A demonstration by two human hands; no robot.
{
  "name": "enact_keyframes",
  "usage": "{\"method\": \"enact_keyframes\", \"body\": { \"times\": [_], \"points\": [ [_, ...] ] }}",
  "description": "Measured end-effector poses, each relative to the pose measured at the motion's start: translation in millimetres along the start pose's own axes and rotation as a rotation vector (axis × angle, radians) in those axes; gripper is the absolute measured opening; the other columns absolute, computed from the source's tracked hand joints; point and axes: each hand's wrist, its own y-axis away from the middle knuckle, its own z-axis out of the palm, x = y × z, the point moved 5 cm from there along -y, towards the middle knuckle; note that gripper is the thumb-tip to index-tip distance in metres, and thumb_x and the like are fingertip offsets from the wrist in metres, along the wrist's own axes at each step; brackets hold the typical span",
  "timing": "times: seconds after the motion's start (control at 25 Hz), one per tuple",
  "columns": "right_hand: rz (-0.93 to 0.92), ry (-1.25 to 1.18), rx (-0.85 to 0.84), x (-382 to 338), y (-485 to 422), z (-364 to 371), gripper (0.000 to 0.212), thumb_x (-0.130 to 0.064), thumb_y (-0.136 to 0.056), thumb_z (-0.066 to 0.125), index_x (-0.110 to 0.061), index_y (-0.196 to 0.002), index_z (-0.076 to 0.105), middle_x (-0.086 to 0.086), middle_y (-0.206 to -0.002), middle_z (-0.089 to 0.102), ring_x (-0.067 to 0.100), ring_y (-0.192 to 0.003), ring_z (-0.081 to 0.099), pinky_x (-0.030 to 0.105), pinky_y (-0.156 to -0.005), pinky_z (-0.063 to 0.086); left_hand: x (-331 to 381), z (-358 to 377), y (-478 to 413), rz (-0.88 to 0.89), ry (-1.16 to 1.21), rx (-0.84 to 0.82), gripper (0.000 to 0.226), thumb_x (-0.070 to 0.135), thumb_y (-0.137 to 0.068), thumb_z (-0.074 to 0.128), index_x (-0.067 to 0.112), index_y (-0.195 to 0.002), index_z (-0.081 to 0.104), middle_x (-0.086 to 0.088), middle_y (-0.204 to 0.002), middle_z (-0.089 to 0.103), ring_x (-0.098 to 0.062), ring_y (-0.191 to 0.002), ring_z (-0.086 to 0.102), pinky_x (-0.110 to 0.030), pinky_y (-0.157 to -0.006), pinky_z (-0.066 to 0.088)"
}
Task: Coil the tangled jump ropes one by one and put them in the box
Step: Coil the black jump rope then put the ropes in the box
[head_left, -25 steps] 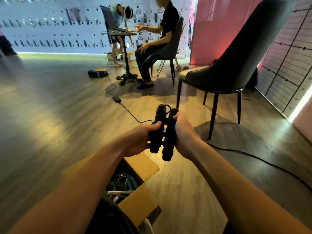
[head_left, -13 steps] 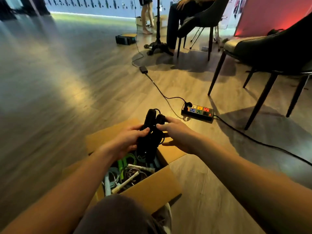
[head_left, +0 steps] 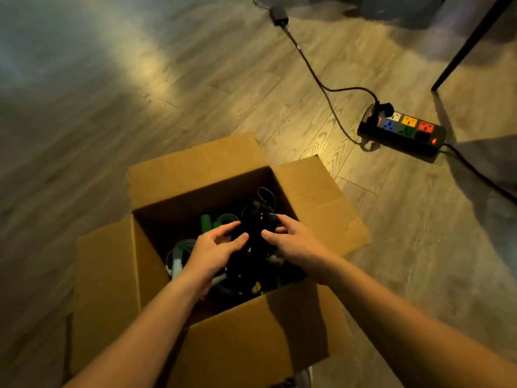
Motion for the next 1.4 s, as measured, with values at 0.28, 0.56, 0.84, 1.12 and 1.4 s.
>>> {"method": "enact_keyframes", "body": {
  "times": [0.28, 0.56, 0.84, 1.12, 1.4],
  "points": [
    [-0.005, -0.122, 0.153, 17, 0, -96, 0.027, -0.013, -0.101, 0.055, -0.013, -0.128, 0.057, 0.011, -0.103, 0.071, 0.024, -0.089, 0.070, 0.043, -0.079, 0.059, 18, 96, -45, 0.067, -0.026, -0.137, 0.039, 0.021, -0.085, 0.077, 0.024, -0.122, 0.068, -0.006, -0.101, 0.075, -0.008, -0.079, 0.073, -0.016, -0.059, 0.052],
    [0.023, -0.194, 0.484, 59, 60, -234, 0.025, -0.011, -0.100, 0.055, -0.018, -0.123, 0.059, 0.009, -0.102, 0.073, 0.022, -0.086, 0.070, 0.037, -0.071, 0.057, 41, 261, -60, 0.169, -0.217, -0.413, 0.043, 0.024, -0.086, 0.077, 0.022, -0.127, 0.066, 0.002, -0.104, 0.066, -0.001, -0.083, 0.062, -0.011, -0.063, 0.050],
    [-0.013, -0.240, 0.545, 76, 63, -274, 0.017, -0.015, -0.102, 0.052, -0.024, -0.112, 0.062, 0.000, -0.106, 0.072, 0.012, -0.092, 0.071, 0.025, -0.069, 0.056, 31, 315, -56, 0.138, -0.285, -0.462, 0.045, 0.029, -0.089, 0.073, 0.015, -0.130, 0.064, -0.005, -0.110, 0.073, -0.014, -0.096, 0.070, -0.029, -0.083, 0.057],
    [-0.003, -0.147, 0.238, 51, 0, -218, 0.025, -0.021, -0.100, 0.053, -0.022, -0.124, 0.058, 0.006, -0.114, 0.071, 0.018, -0.098, 0.067, 0.037, -0.081, 0.053, 50, 231, -67, 0.057, -0.424, -0.201, 0.044, 0.030, -0.092, 0.069, 0.017, -0.132, 0.059, -0.003, -0.094, 0.071, -0.008, -0.067, 0.064, -0.022, -0.054, 0.048],
    [0.096, 0.333, 0.225, 71, -25, -214, 0.063, -0.042, -0.095, 0.062, -0.015, -0.148, 0.043, 0.006, -0.149, 0.048, 0.025, -0.138, 0.045, 0.041, -0.115, 0.037, 10, 232, -92, 0.008, -0.834, -0.096, 0.048, 0.031, -0.094, 0.064, 0.011, -0.135, 0.052, -0.010, -0.117, 0.065, -0.028, -0.103, 0.064, -0.045, -0.088, 0.057]
  ]
}}
